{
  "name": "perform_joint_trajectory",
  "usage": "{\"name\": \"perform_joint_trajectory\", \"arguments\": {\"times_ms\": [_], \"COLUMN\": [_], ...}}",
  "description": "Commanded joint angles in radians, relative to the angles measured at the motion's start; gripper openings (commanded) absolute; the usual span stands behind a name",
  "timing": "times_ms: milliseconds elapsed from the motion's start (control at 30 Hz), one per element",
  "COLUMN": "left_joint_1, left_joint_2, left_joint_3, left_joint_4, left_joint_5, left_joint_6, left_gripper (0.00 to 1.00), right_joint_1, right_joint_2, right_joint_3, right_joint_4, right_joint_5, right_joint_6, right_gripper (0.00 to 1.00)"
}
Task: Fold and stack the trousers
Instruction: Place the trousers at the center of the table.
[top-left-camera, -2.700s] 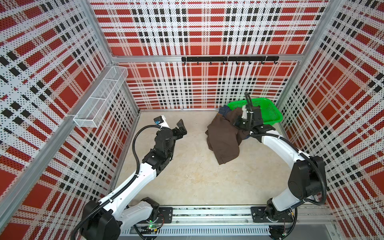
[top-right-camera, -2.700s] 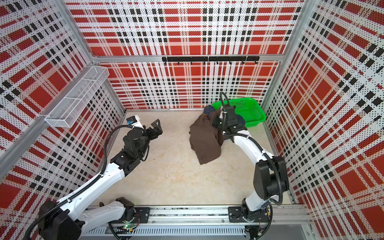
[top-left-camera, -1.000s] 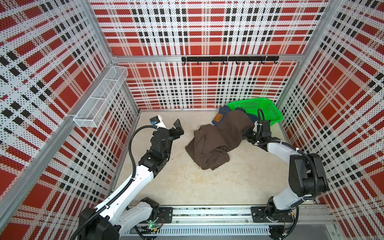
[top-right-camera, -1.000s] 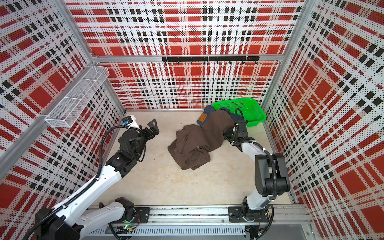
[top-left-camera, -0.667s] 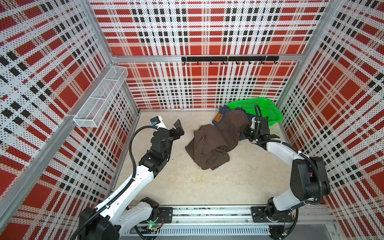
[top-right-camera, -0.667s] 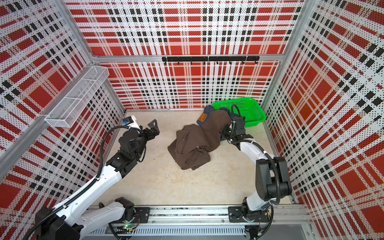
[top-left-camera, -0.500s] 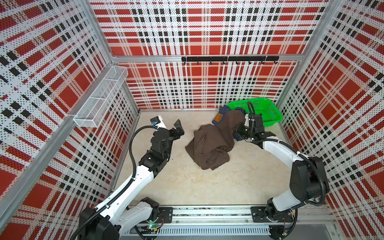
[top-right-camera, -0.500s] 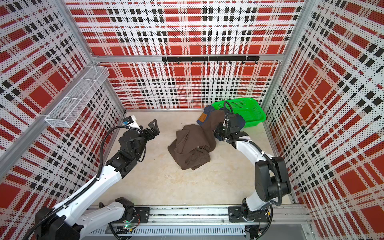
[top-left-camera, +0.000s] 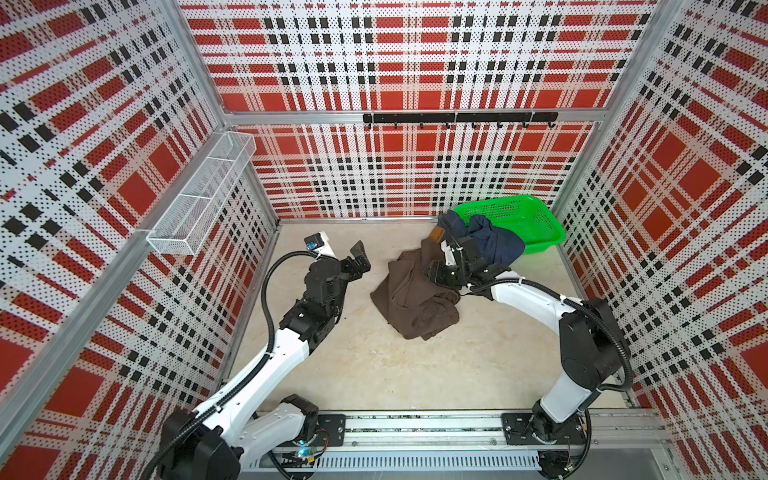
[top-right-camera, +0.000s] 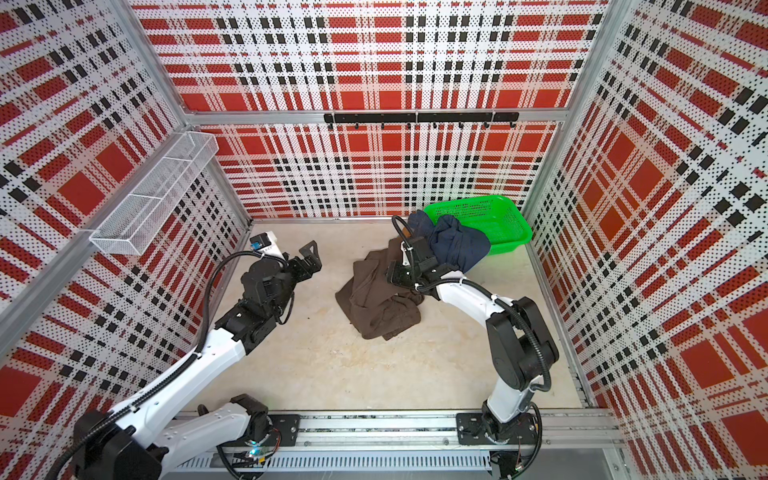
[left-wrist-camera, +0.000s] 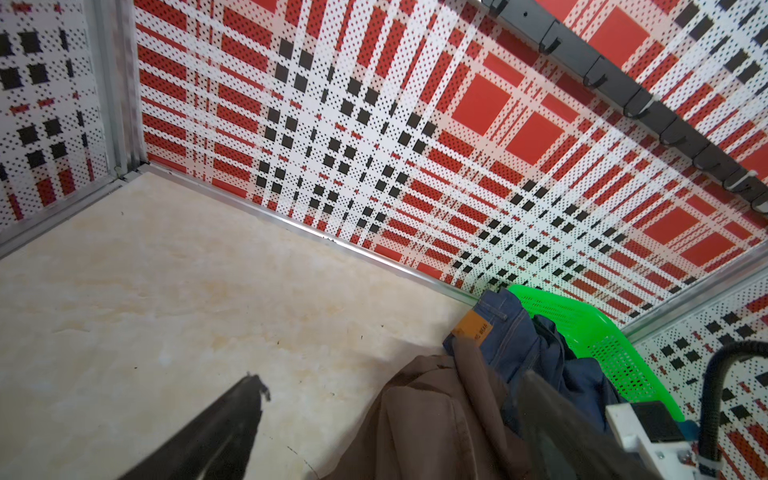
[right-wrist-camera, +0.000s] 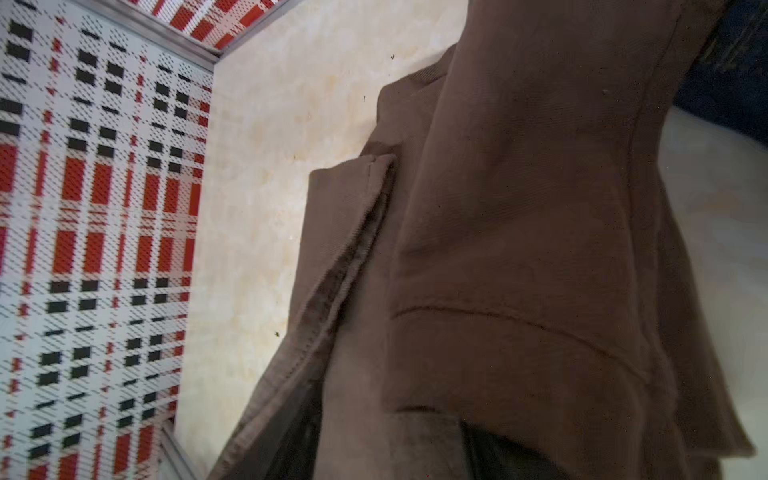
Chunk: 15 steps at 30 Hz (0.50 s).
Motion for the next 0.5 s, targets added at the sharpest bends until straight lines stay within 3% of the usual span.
{"name": "perform_joint_trajectory", "arguments": {"times_ms": [0, 267, 467], "left_joint_1": [0.001, -0.074, -0.148], "left_joint_2": [0.045, 0.149, 0.195], "left_joint_3": [0.040, 0.115, 0.161], "left_joint_4": [-0.057, -0.131, -0.183], "left_joint_5": [0.067, 0.106, 0.118], "left_joint_6": [0.019, 0.065, 0.087], "left_gripper": [0.98, 0.98, 0.98], "right_joint_1": [-0.004, -0.004, -0.002], "right_joint_2": [-0.061, -0.212, -0.368], "right_joint_3": [0.026, -0.027, -0.131], "right_joint_4": [-0.071, -0.128, -0.135], "right_joint_5": [0.057, 0.164, 0.236], "right_joint_6": [-0.050, -0.061, 0.018], "right_gripper": [0.70, 0.80, 0.83]}}
